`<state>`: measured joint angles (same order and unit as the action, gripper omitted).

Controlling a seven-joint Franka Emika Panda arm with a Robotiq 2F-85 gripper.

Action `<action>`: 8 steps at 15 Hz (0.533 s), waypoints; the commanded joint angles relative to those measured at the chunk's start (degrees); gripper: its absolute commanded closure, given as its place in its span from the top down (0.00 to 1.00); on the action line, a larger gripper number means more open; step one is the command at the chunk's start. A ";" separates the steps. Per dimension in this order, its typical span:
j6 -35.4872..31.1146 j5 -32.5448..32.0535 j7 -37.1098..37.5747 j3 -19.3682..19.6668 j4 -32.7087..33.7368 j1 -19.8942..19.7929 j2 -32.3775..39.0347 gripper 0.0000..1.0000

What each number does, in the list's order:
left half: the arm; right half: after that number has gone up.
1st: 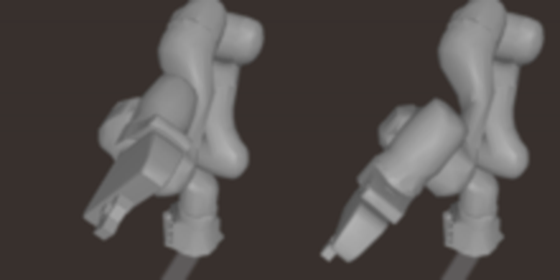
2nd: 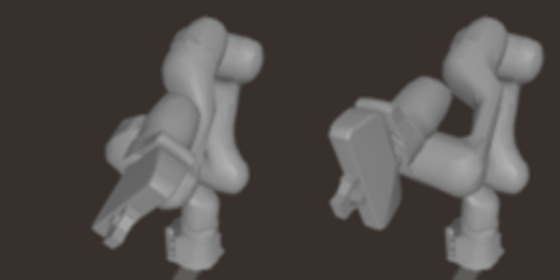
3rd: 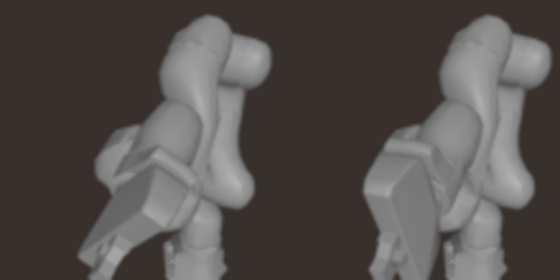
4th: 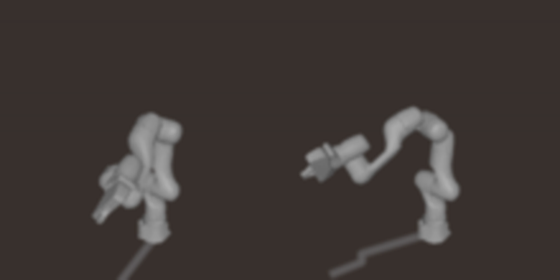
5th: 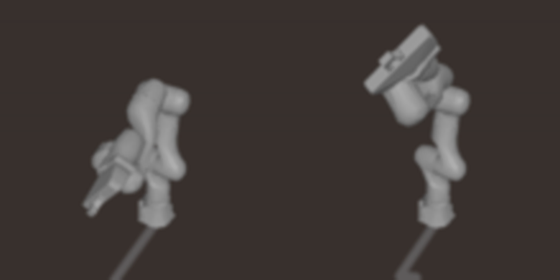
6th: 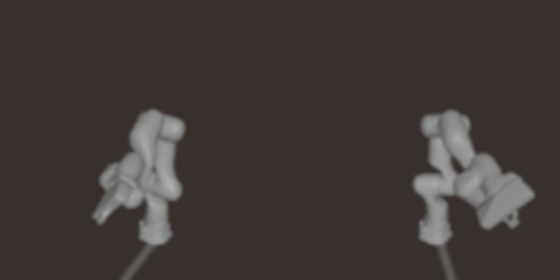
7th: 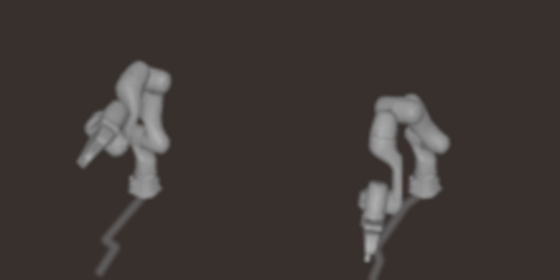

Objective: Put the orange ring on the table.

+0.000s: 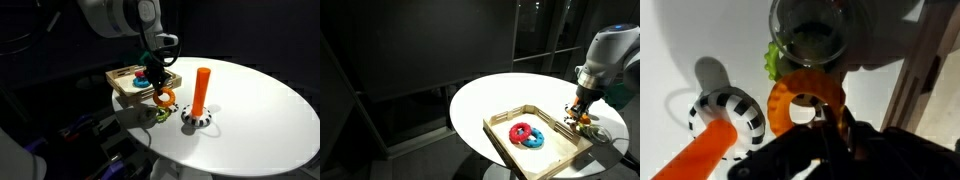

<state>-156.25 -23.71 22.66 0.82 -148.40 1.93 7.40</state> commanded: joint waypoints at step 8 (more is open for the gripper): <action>-2.29 2.48 -1.30 2.01 1.47 2.84 2.75 0.91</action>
<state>-158.00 -23.40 22.69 2.48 -147.47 3.97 10.20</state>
